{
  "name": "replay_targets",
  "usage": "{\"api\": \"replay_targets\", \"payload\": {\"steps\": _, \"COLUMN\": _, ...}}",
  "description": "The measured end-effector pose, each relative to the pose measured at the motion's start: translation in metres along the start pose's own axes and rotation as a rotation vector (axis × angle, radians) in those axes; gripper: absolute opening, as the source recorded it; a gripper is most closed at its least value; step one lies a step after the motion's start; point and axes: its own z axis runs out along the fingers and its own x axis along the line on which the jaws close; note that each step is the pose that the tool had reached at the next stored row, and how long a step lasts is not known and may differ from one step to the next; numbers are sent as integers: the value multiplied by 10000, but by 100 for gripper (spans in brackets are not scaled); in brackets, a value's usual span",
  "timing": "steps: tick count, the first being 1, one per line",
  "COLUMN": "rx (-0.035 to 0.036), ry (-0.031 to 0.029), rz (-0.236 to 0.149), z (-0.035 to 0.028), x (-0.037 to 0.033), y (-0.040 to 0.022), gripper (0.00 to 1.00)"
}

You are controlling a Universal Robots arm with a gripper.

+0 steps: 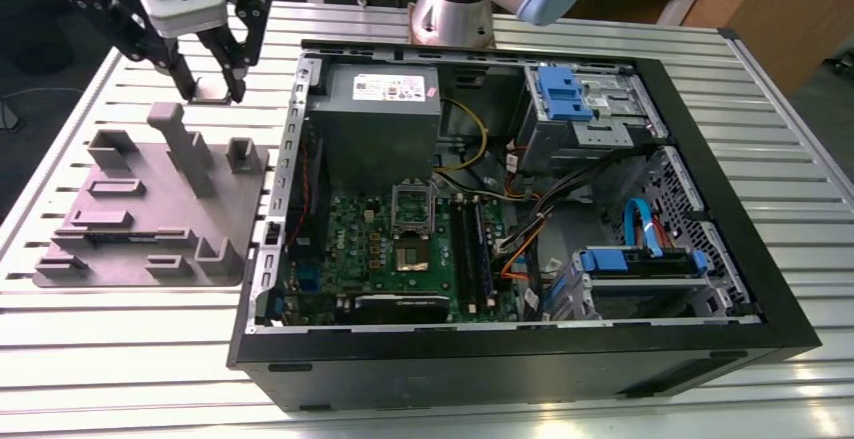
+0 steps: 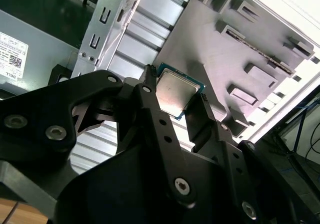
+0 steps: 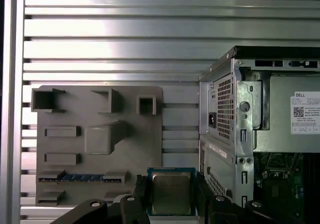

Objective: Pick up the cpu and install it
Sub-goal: 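Pick up the cpu and move it towards the insertion slot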

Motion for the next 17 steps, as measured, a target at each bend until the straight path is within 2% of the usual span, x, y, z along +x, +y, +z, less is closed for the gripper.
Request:
{"api": "replay_targets", "payload": {"steps": 4, "rx": 1, "ry": 0, "rz": -1, "z": 1, "x": -55, "y": 0, "gripper": 47}}
{"api": "replay_targets", "payload": {"steps": 13, "rx": 1, "ry": 0, "rz": 0, "z": 0, "x": -74, "y": 1, "gripper": 47}}
{"api": "replay_targets", "payload": {"steps": 17, "rx": 1, "ry": 0, "rz": -1, "z": 1, "x": -109, "y": 1, "gripper": 47}}
